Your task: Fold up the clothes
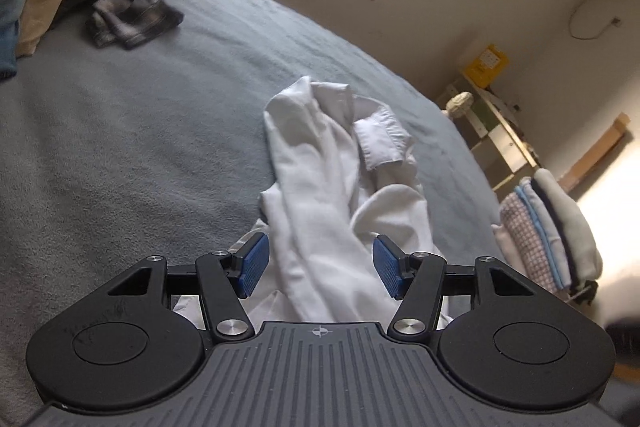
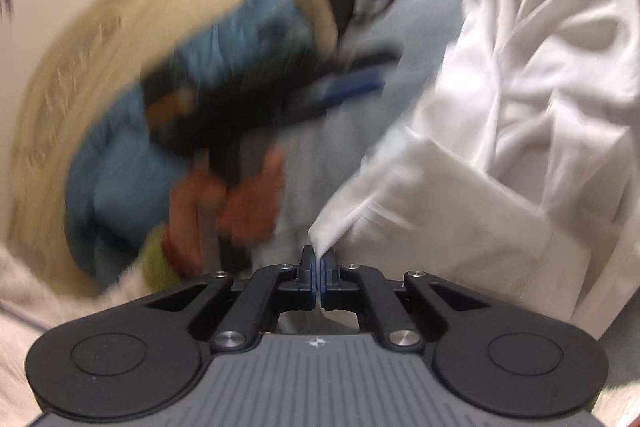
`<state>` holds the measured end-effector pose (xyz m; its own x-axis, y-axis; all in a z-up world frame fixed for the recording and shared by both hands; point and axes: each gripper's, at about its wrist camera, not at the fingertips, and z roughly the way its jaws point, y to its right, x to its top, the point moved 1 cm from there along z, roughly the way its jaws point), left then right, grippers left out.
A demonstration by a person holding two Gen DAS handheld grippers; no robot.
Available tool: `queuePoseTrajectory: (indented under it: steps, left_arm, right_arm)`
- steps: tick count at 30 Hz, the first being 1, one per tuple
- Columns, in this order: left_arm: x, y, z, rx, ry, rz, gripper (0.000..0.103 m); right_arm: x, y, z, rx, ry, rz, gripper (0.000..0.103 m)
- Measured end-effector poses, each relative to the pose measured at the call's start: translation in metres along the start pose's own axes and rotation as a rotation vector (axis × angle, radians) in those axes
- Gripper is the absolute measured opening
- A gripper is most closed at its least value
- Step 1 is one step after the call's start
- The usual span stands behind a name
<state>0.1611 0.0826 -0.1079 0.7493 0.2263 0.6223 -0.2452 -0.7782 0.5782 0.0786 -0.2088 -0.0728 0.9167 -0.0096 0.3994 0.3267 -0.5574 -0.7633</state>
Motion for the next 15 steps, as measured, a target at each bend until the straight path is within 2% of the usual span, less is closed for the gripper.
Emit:
queuePoseTrajectory:
  steps: [3,6,11,13,14,15]
  left_arm:
    - [-0.003,0.003,-0.013,-0.057,0.014,0.035,0.058]
    - [-0.011,0.010,-0.023,-0.097,0.029,0.081,0.060]
    - [-0.029,0.021,-0.019,-0.071,-0.016,0.160,0.063]
    - [-0.035,0.027,-0.016,-0.075,-0.035,0.198,0.064]
    - [-0.037,0.031,-0.015,-0.081,-0.041,0.217,0.067]
    - [-0.039,0.034,-0.014,-0.088,-0.046,0.238,0.069]
  right_arm:
    - [0.027,0.014,-0.021,0.080,0.166,0.098,0.002]
    - [0.053,0.035,-0.026,0.154,0.268,0.223,0.002]
    - [0.053,0.068,-0.019,0.166,0.312,0.338,0.007]
    - [0.050,0.081,-0.016,0.165,0.322,0.379,0.017]
    - [0.049,0.088,-0.014,0.165,0.328,0.399,0.027]
    - [0.047,0.094,-0.013,0.164,0.333,0.419,0.033]
